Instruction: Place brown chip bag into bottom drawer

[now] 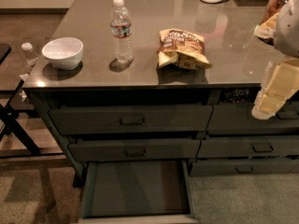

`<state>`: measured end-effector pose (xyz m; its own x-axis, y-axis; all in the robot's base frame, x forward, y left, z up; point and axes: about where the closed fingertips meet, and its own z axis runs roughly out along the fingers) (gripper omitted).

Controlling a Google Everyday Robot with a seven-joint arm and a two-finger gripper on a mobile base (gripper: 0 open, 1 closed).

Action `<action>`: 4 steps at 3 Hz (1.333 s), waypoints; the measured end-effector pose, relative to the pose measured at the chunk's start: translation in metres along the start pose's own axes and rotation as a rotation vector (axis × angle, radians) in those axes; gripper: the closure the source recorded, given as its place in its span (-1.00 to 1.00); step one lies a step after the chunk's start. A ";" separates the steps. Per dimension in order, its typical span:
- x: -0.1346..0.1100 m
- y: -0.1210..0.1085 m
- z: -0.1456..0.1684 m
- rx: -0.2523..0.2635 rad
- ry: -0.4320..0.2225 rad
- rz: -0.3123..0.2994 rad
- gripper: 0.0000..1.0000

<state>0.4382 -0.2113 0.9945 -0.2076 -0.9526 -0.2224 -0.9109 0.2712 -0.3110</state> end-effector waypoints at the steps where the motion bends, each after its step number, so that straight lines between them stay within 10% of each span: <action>1: 0.000 0.000 0.000 0.000 0.000 0.000 -1.00; 4: -0.048 -0.092 0.055 0.087 -0.033 0.060 -1.00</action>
Offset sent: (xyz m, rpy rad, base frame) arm 0.0619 0.0060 -0.0226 0.0395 -0.0752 -0.1078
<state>0.5515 -0.1832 0.9833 -0.2480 -0.9296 -0.2727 -0.8623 0.3401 -0.3753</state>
